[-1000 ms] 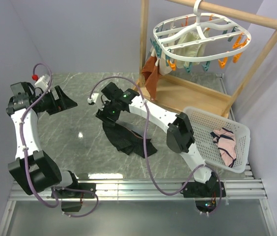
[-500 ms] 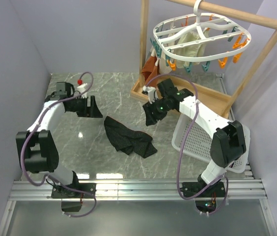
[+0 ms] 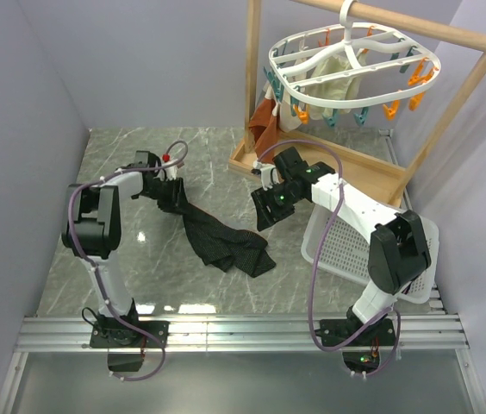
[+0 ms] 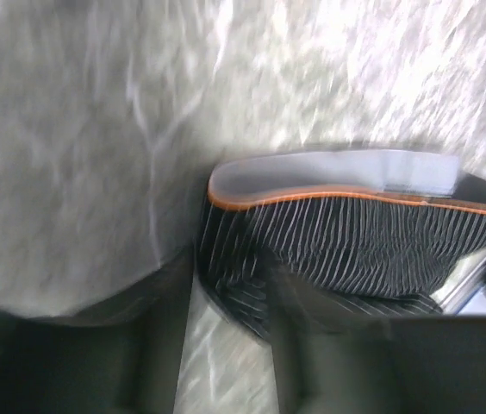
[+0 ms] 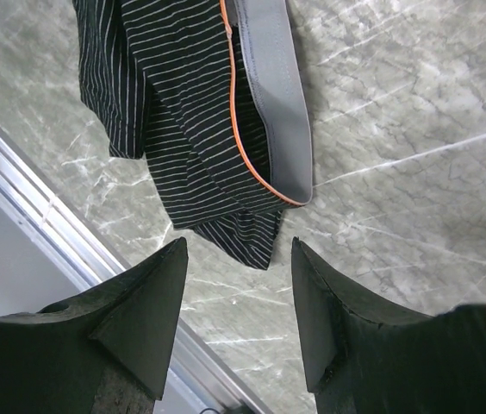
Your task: Clip the underwear to the hanger
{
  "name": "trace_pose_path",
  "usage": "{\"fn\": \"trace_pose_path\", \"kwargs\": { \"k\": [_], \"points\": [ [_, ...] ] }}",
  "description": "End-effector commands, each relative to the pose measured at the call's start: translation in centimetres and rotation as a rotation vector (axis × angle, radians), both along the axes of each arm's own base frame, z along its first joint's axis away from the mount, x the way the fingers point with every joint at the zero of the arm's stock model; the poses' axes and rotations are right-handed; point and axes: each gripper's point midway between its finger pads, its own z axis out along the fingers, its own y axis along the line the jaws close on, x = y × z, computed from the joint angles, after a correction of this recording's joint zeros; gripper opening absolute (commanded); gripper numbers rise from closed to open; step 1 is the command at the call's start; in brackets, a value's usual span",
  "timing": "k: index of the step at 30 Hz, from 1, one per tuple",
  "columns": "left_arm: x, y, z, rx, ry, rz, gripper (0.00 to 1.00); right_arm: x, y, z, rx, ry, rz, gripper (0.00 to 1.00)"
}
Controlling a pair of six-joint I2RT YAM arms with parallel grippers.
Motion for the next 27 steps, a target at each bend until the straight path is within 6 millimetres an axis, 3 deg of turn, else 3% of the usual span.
{"fn": "trace_pose_path", "kwargs": {
  "k": [1, 2, 5, 10, 14, 20, 23, 27],
  "points": [
    [2.7, -1.5, 0.4, -0.06, -0.038, 0.006, 0.33, 0.5, -0.1, 0.8, 0.006, 0.005, -0.042, 0.59],
    [2.7, -1.5, 0.3, -0.068, -0.022, 0.007, 0.18, 0.6, -0.1, 0.7, 0.006, 0.009, -0.049, 0.59],
    [3.5, -0.6, 0.7, -0.06, -0.038, 0.049, 0.05, 1.0, -0.1, 0.8, 0.015, 0.021, -0.078, 0.59],
    [4.2, 5.4, 1.5, -0.006, -0.074, 0.205, 0.0, 2.0, 0.4, 0.4, 0.024, 0.029, -0.111, 0.59],
    [2.7, 9.0, 1.0, 0.023, -0.049, 0.266, 0.0, 2.8, 1.6, -0.3, 0.052, 0.065, -0.13, 0.59],
    [1.2, 9.0, 0.6, -0.002, -0.02, 0.257, 0.0, 5.1, 4.0, -2.3, 0.097, 0.143, -0.213, 0.58],
    [1.4, 8.7, 0.8, -0.023, -0.021, 0.257, 0.0, 6.6, 5.1, -3.3, 0.131, 0.176, -0.271, 0.57],
    [1.6, 8.6, 1.1, -0.036, -0.014, 0.262, 0.0, 7.2, 6.1, -5.5, 0.141, 0.265, -0.344, 0.58]
  ]
}}
